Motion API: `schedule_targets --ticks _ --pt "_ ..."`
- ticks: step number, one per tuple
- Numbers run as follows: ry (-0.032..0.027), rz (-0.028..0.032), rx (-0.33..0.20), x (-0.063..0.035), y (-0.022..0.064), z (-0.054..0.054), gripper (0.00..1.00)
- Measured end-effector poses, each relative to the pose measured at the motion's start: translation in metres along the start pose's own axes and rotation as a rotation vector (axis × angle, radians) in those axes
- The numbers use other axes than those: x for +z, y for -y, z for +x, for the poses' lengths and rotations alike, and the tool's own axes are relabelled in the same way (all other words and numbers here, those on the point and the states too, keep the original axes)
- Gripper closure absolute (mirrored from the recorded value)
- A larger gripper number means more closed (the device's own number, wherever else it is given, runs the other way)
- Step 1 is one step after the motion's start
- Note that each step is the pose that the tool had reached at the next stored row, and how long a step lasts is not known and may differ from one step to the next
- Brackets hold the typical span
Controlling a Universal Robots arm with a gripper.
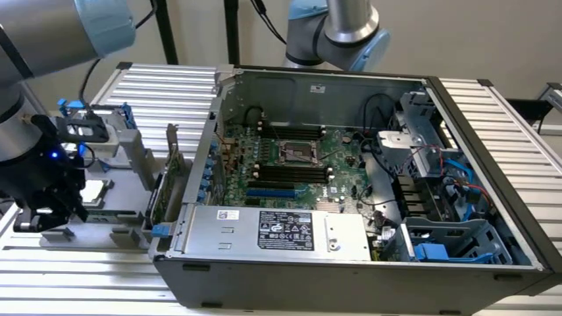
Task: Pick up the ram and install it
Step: 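Pick up the ram and move it above insertion slot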
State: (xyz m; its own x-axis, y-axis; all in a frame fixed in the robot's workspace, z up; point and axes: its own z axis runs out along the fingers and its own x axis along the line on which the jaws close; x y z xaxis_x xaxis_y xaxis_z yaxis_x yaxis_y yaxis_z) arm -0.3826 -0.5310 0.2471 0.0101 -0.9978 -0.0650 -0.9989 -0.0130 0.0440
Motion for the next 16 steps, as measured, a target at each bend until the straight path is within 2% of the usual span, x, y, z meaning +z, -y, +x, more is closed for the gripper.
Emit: schedule_targets --ticks 9,13,16 --pt "0.0002 -0.0004 0.000 -0.0410 0.0009 -0.003 0.86" --pt "0.0022 -0.0006 0.000 -0.0573 0.0057 -0.004 0.86" --pt "0.0070 -0.0003 0.000 -0.0668 0.0127 -0.004 0.86"
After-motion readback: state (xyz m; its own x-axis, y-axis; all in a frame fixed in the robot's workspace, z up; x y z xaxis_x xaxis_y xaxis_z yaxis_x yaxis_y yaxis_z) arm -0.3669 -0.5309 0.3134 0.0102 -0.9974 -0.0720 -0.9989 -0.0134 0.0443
